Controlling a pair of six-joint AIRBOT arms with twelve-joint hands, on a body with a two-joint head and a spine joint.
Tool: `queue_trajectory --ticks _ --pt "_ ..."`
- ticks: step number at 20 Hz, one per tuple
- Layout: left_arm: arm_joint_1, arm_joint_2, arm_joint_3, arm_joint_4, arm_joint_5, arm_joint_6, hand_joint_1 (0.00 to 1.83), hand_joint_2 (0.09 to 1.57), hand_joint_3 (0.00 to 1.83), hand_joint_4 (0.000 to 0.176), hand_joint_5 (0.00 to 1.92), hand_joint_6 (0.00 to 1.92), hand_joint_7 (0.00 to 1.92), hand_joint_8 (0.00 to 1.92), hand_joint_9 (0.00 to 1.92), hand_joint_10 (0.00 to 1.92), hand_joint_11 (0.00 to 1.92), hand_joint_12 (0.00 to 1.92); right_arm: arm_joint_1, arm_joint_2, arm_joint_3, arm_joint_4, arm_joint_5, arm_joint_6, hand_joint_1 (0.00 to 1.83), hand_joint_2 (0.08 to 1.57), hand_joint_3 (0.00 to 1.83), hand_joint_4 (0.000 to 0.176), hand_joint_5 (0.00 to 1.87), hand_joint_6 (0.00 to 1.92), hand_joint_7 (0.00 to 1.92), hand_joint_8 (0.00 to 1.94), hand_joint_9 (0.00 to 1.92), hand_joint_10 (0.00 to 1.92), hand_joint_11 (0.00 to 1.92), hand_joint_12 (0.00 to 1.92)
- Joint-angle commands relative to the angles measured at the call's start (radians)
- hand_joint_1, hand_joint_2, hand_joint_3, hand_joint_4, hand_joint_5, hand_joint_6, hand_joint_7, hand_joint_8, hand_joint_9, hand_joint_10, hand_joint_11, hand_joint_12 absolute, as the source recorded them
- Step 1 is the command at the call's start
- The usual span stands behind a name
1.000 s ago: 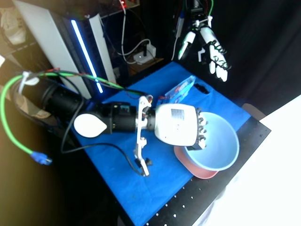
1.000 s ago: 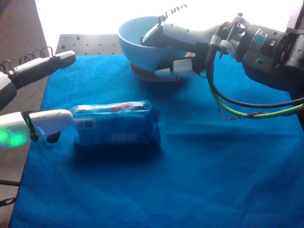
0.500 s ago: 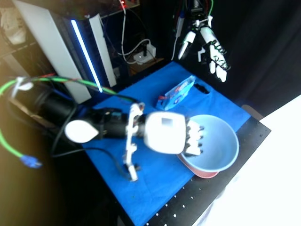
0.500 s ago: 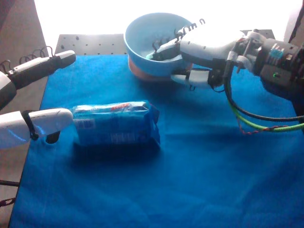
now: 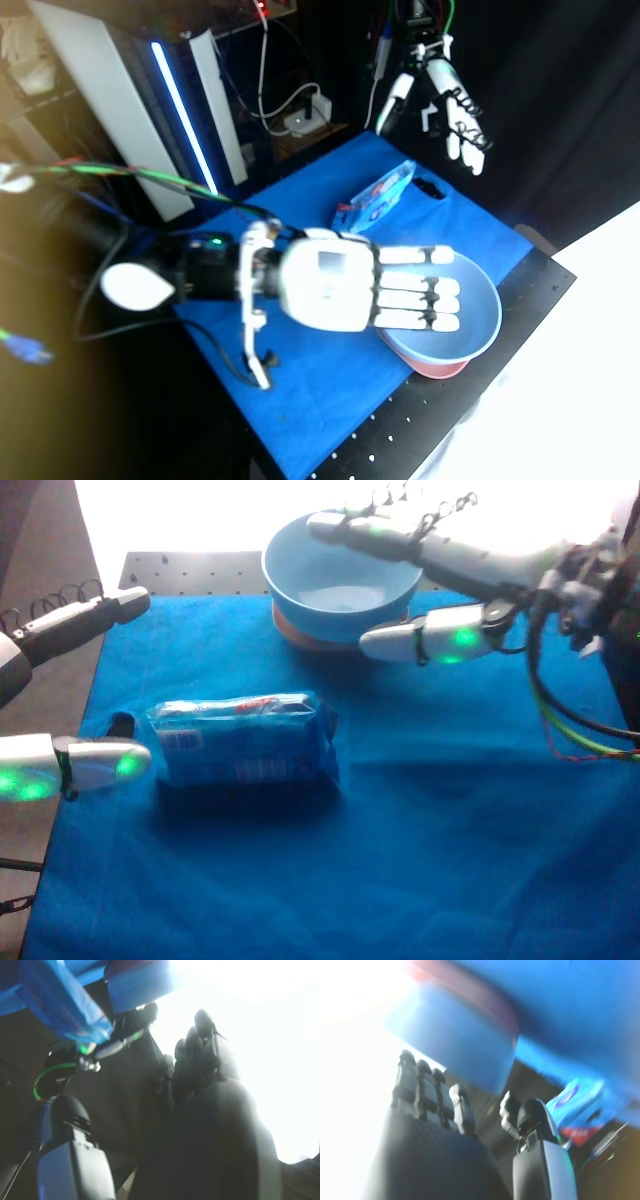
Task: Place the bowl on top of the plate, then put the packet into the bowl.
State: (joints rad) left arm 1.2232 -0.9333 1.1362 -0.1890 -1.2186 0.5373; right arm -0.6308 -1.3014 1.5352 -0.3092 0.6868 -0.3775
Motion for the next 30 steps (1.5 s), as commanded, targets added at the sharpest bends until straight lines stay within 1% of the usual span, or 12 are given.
queue_trajectory --ticks 1,5,6,10,12,13,14,15,18,19,23,30 --pt "-0.019 -0.006 0.006 -0.007 -0.103 -0.005 0.84 0.85 0.0 0.089 0.13 0.0 0.09 0.0 0.06 0.0 0.0 0.21 0.002 0.016 -0.012 0.05 0.177 0.004 0.43 1.1 0.0 0.176 0.0 0.0 0.0 0.0 0.0 0.0 0.0 0.0" --pt "-0.116 -0.04 0.048 0.082 0.013 -0.006 0.85 0.8 0.01 0.123 0.13 0.0 0.09 0.0 0.05 0.0 0.0 0.25 -0.076 0.103 -0.094 0.163 0.348 0.004 0.42 1.03 0.0 0.176 0.0 0.0 0.0 0.0 0.0 0.0 0.0 0.0" --pt "-0.16 -0.058 0.064 0.127 0.06 -0.006 0.86 0.79 0.0 0.168 0.15 0.0 0.1 0.0 0.07 0.01 0.0 0.24 -0.105 0.133 -0.123 0.2 0.404 0.004 0.34 1.08 0.01 0.173 0.0 0.0 0.0 0.0 0.0 0.0 0.0 0.0" --pt "-0.226 -0.106 0.1 0.226 0.143 -0.051 0.88 0.79 0.0 0.176 0.23 0.0 0.21 0.0 0.21 0.0 0.0 0.52 -0.18 0.177 -0.182 0.259 0.506 0.004 0.38 1.11 0.01 0.165 0.0 0.0 0.0 0.0 0.0 0.0 0.0 0.0" --pt "-0.232 -0.115 0.109 0.249 0.182 -0.054 0.95 0.86 0.0 0.132 0.4 0.01 0.42 0.01 0.43 0.01 0.04 0.96 -0.209 0.182 -0.199 0.291 0.543 0.004 0.41 1.11 0.01 0.176 0.0 0.0 0.0 0.0 0.0 0.0 0.0 0.0" --pt "-0.247 -0.123 0.119 0.267 0.217 -0.054 0.99 0.98 0.01 0.004 0.68 0.03 0.72 0.05 0.69 0.09 0.28 1.03 -0.225 0.184 -0.206 0.305 0.556 0.004 0.42 1.13 0.01 0.176 0.0 0.0 0.0 0.0 0.0 0.0 0.0 0.0" --pt "-0.275 -0.135 0.137 0.293 0.264 -0.054 1.25 1.12 0.0 0.0 1.01 0.66 0.93 1.23 0.91 0.74 0.58 1.29 -0.246 0.189 -0.217 0.312 0.563 0.004 0.51 1.15 0.01 0.173 0.0 0.0 0.0 0.0 0.0 0.0 0.0 0.0" --pt "-0.289 -0.14 0.145 0.302 0.283 -0.053 1.26 1.13 0.0 0.0 1.01 0.7 0.93 1.29 0.9 1.0 0.7 1.39 -0.262 0.194 -0.225 0.314 0.566 0.004 0.54 1.15 0.01 0.175 0.0 0.0 0.0 0.0 0.0 0.0 0.0 0.0" --pt "-0.336 -0.128 0.15 0.291 0.291 0.006 1.22 1.17 0.0 0.0 0.84 1.04 0.92 1.27 0.94 1.1 0.88 1.42 -0.306 0.204 -0.252 0.322 0.58 0.004 0.45 1.19 0.02 0.159 0.0 0.0 0.0 0.0 0.0 0.0 0.0 0.0" --pt "-0.357 -0.112 0.15 0.282 0.279 0.024 1.19 1.18 0.0 0.0 0.87 1.08 0.83 1.33 0.89 1.08 0.79 1.48 -0.326 0.205 -0.261 0.334 0.6 0.004 0.39 1.21 0.02 0.117 0.0 0.0 0.0 0.0 0.0 0.0 0.0 0.0" --pt "-0.426 -0.071 0.149 0.281 0.197 0.027 1.37 1.12 0.0 0.0 0.94 0.99 0.92 1.05 0.9 1.23 0.67 1.15 -0.406 0.209 -0.298 0.402 0.675 0.004 0.42 1.26 0.01 0.171 0.0 0.0 0.0 0.0 0.0 0.0 0.0 0.0" --pt "-0.654 -0.092 0.2 0.314 0.229 0.103 1.39 1.07 0.0 0.0 0.96 0.96 1.12 0.7 1.03 1.09 0.84 1.42 -0.459 0.208 -0.325 0.457 0.717 0.004 0.48 1.25 0.0 0.174 0.0 0.0 0.0 0.0 0.0 0.0 0.0 0.0"
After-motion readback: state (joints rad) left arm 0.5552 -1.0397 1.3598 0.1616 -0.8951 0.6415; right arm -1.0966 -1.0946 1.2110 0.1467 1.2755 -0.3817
